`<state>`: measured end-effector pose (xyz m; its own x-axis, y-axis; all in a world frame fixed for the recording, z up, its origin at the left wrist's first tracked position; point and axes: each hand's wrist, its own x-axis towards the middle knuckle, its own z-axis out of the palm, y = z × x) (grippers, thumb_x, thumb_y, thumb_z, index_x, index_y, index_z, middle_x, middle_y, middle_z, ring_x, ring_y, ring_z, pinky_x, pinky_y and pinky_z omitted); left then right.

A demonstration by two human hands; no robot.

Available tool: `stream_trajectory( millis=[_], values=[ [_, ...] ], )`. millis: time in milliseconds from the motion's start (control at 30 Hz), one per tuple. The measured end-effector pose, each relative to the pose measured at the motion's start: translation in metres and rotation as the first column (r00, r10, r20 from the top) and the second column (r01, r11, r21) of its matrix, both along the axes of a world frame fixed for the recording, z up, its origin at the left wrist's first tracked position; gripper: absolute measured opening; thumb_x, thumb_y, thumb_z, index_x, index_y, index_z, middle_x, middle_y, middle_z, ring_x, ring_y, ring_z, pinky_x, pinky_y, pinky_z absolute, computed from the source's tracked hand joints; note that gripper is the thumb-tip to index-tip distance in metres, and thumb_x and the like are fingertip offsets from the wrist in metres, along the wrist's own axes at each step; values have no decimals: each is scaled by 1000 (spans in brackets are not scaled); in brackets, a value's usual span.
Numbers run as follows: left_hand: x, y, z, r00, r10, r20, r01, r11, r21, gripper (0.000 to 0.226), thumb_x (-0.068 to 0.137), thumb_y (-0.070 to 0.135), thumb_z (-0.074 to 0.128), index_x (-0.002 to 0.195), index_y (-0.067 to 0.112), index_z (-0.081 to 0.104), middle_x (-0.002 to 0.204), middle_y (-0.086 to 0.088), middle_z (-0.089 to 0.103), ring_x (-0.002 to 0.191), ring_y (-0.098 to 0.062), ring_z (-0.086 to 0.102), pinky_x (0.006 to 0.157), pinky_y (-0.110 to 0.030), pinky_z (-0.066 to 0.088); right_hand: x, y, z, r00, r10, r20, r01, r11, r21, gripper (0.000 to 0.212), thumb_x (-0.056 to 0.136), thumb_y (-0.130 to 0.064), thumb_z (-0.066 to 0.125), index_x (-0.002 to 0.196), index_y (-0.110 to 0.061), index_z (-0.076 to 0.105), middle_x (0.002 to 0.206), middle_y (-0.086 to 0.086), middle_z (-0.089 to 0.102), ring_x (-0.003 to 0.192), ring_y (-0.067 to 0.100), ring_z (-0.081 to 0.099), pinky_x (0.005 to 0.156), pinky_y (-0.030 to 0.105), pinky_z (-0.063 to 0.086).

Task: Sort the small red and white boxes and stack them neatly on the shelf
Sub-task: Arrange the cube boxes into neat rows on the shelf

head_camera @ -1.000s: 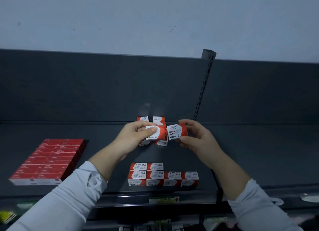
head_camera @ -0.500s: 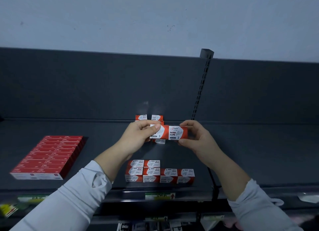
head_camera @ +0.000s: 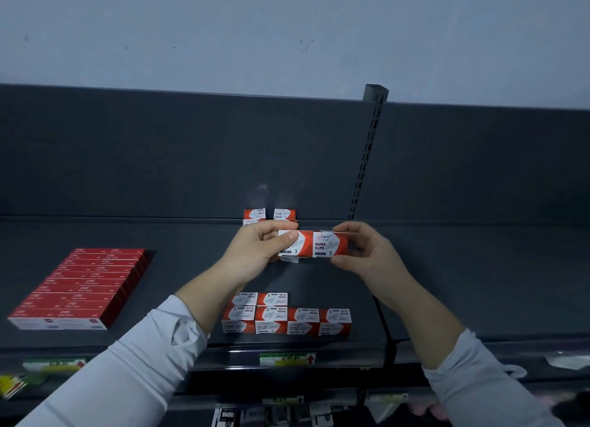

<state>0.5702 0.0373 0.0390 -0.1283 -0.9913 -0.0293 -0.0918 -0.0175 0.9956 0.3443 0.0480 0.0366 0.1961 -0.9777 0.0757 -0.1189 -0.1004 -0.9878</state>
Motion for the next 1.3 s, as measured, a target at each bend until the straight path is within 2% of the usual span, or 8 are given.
stream_trajectory(
  millis=[167, 400, 533, 667, 733, 833, 1067, 1300],
  values=[
    [-5, -1, -2, 997, -45, 70, 47, 998, -40, 18, 85, 24, 73, 103, 29, 71, 106, -16, 71, 100, -25, 70, 97, -42, 53, -5, -2, -4, 1000, -2, -23, 1, 1000, -18, 35, 82, 3, 72, 106, -18, 59, 111, 0, 69, 104, 14, 67, 84, 30, 57],
    [-19, -3, -35, 892, -90, 443, 162, 978, -128, 27, 81, 31, 77, 107, 30, 68, 98, 12, 72, 86, -8, 68, 77, -31, 57, -10, -5, -28, 958, -28, -285, 7, 997, -74, 33, 83, -12, 76, 107, -26, 57, 104, -6, 63, 93, 6, 63, 81, 23, 54],
    [-28, -4, -52, 801, -108, 589, 229, 964, -135, 29, 83, 26, 75, 111, 25, 67, 103, 17, 66, 95, -4, 63, 80, -17, 49, -12, -8, -51, 912, -3, -411, -24, 998, -59, 36, 85, -10, 72, 113, -32, 64, 113, -12, 58, 102, -1, 58, 89, 18, 48],
    [-34, -3, -63, 622, -74, 780, 288, 947, -140, 30, 86, 40, 68, 114, 31, 63, 109, 16, 65, 101, -3, 55, 105, -34, 28, -13, -9, -66, 888, 1, -460, -8, 1000, -13, 29, 87, -9, 68, 106, -31, 66, 110, -12, 57, 100, 2, 59, 86, 19, 48],
    [-36, -2, -65, 534, -34, 845, 300, 942, -152, 28, 89, 42, 63, 116, 34, 60, 105, 17, 64, 100, -3, 49, 101, -33, 17, -12, -11, -71, 878, 17, -478, -9, 1000, 18, 27, 87, -11, 68, 104, -31, 66, 109, -11, 59, 98, 2, 60, 82, 19, 49],
    [-36, -2, -67, 544, -63, 837, 304, 944, -127, 25, 89, 40, 61, 114, 35, 57, 96, 15, 63, 93, -7, 49, 88, -29, 17, -12, -12, -78, 863, 46, -503, -11, 997, 72, 26, 87, -14, 68, 106, -31, 65, 110, -11, 63, 98, 5, 62, 81, 22, 52],
    [-24, -2, -69, 549, -196, 812, 380, 924, -34, 31, 89, 21, 53, 116, 36, 56, 79, 24, 51, 93, -10, 51, 98, -32, 24, -15, -7, -79, 862, 114, -494, -64, 991, 117, 28, 92, -19, 61, 116, -33, 64, 117, -14, 61, 103, 0, 60, 88, 24, 53],
    [-14, 5, -68, 595, -240, 767, 408, 913, -30, 29, 89, 32, 56, 115, 44, 52, 84, 22, 57, 93, 0, 46, 100, -25, 22, -12, 5, -77, 812, 199, -549, -155, 980, 125, 43, 88, -43, 68, 129, -42, 52, 121, -25, 50, 112, -9, 49, 93, 12, 42]
  ],
)
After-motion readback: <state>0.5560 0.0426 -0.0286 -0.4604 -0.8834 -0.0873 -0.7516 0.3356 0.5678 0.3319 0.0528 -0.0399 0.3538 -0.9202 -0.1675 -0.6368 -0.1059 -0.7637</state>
